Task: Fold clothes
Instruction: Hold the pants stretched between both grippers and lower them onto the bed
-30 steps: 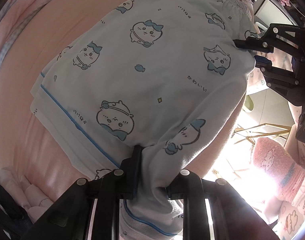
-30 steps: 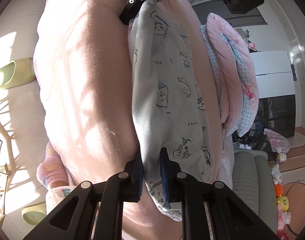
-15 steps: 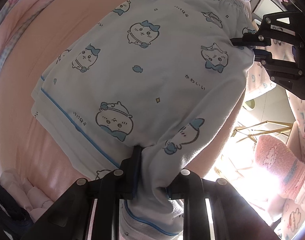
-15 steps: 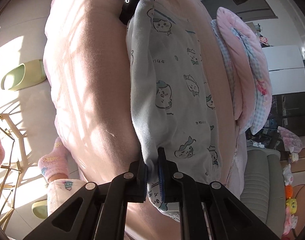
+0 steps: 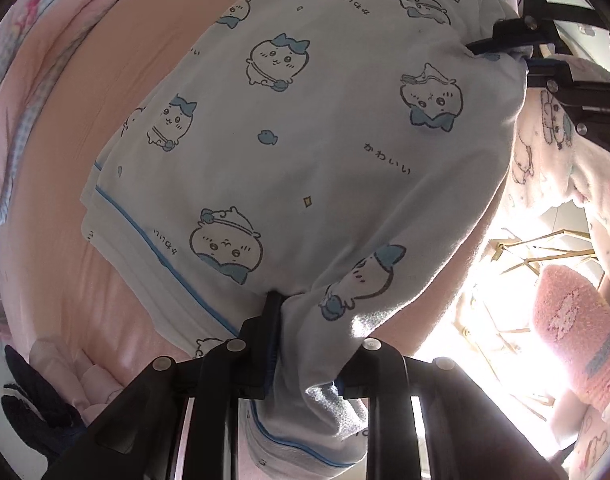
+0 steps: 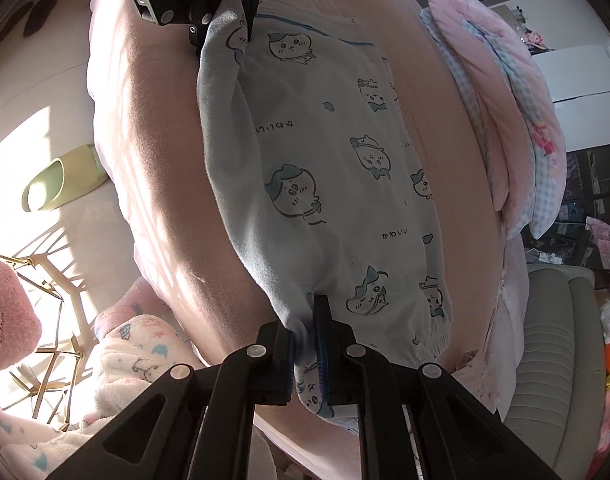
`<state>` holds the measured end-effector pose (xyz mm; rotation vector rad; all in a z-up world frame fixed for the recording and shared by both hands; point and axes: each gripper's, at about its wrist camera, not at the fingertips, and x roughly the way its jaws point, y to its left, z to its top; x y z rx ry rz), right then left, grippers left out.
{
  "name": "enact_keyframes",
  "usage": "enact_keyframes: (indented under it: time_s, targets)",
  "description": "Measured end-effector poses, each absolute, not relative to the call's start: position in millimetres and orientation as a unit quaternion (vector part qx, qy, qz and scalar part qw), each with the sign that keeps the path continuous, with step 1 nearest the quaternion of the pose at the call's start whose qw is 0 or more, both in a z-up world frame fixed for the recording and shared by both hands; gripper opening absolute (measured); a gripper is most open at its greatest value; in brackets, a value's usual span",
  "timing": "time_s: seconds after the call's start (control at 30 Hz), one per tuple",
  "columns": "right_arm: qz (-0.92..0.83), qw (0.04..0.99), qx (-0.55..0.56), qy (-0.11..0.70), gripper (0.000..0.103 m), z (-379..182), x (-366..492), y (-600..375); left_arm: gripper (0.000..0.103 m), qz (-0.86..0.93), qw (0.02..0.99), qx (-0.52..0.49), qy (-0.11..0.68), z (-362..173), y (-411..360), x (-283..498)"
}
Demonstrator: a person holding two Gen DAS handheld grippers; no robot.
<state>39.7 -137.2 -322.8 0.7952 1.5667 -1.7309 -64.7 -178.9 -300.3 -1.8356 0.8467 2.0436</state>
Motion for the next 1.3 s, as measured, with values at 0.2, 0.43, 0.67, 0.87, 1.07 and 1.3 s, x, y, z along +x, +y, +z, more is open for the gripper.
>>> enact_keyframes:
  time_s: [0.2,0.43,0.67,0.87,1.07,1.3]
  targets:
    - [-0.675,0.332,0.315,0.579,0.009,-311,31,-136,0.02,0.691,0.148,-0.637,0.309,-302,-175,-68]
    - [-0.68,0.34,0.325,0.562,0.009,-299,20,-131,0.02,0.704,0.152,-0.636,0.277,-292,-201,-66]
    - [-0.685,0.353,0.33,0.546,0.009,-280,14,-135,0.02,0.723,0.144,-0.616,0.279,-272,-210,-75]
    - [-0.696,0.357,0.343,0.521,0.009,-266,-10,-140,0.02,0.75,0.118,-0.59,0.275,-247,-227,-96]
    - [-0.705,0.354,0.356,0.501,0.009,-263,-34,-144,0.02,0.753,0.103,-0.583,0.288,-245,-236,-116]
    - [-0.708,0.35,0.367,0.491,0.009,-262,-54,-149,0.021,0.745,0.102,-0.581,0.313,-258,-234,-136]
